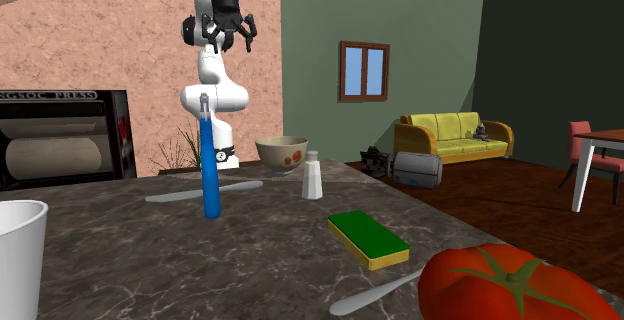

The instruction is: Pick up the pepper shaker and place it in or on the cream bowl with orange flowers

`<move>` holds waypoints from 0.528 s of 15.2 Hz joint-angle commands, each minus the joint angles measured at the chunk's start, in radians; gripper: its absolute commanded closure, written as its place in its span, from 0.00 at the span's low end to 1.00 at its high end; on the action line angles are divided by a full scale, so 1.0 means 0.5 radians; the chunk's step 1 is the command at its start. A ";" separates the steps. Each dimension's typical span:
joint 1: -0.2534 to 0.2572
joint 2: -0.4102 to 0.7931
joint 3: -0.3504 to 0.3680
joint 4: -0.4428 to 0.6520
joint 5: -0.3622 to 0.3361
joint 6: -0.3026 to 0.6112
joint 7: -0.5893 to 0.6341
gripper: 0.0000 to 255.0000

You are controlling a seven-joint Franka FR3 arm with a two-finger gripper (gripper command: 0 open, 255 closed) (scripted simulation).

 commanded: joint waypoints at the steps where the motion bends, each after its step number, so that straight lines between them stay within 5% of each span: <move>1: 0.000 0.000 0.000 0.000 0.000 0.000 0.000 0.00; 8: 0.013 0.369 0.129 -0.051 0.064 0.421 0.115 0.00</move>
